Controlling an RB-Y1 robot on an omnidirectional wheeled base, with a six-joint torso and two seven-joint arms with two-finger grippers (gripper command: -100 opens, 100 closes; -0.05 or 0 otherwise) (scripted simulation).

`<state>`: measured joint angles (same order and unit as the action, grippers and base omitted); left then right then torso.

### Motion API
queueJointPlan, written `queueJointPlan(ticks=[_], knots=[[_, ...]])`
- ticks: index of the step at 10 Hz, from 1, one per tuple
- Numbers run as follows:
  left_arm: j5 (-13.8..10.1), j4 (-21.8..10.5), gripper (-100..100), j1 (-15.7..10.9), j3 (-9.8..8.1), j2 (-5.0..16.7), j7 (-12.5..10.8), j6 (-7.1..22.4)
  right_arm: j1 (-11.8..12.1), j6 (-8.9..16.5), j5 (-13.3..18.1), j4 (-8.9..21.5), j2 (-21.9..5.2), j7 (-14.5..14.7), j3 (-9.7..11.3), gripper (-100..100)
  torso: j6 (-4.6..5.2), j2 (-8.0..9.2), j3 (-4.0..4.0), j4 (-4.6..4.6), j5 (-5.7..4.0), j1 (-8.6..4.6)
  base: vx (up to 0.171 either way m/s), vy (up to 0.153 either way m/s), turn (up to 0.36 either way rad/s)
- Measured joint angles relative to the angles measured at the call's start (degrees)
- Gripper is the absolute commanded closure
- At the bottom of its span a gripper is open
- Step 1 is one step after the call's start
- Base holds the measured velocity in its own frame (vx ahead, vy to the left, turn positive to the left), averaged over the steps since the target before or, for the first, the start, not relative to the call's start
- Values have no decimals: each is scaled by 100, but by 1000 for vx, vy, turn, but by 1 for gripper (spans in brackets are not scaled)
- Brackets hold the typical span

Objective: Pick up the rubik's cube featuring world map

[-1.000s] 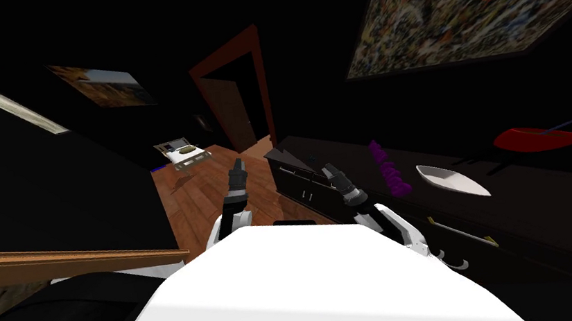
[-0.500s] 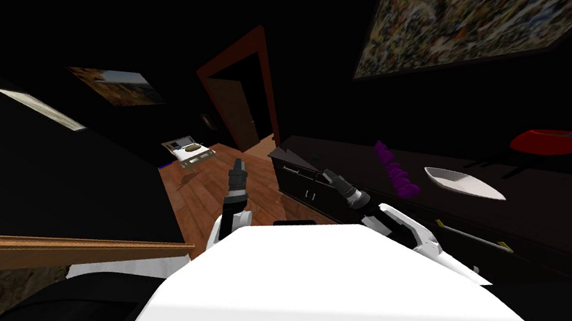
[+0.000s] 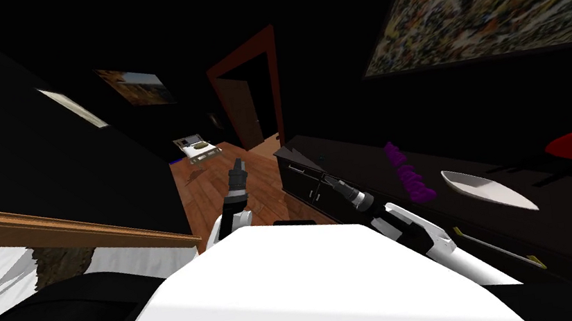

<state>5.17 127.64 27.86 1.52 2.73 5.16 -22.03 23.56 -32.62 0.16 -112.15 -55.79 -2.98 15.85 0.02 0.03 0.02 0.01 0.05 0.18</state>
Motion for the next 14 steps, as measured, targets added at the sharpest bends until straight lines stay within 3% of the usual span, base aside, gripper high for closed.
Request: queueJointPlan(ticks=[12,14], knots=[[0,0,0,1,0,0,0,0,8,-282,257,886,-1956,120,535,-100,1,-10,-6,-2,0,0,8,57,97],[0,0,0,1,0,0,0,0,131,-278,308,980,-2350,186,617,-100,2,-11,-7,-2,2,5,21,47,36]])
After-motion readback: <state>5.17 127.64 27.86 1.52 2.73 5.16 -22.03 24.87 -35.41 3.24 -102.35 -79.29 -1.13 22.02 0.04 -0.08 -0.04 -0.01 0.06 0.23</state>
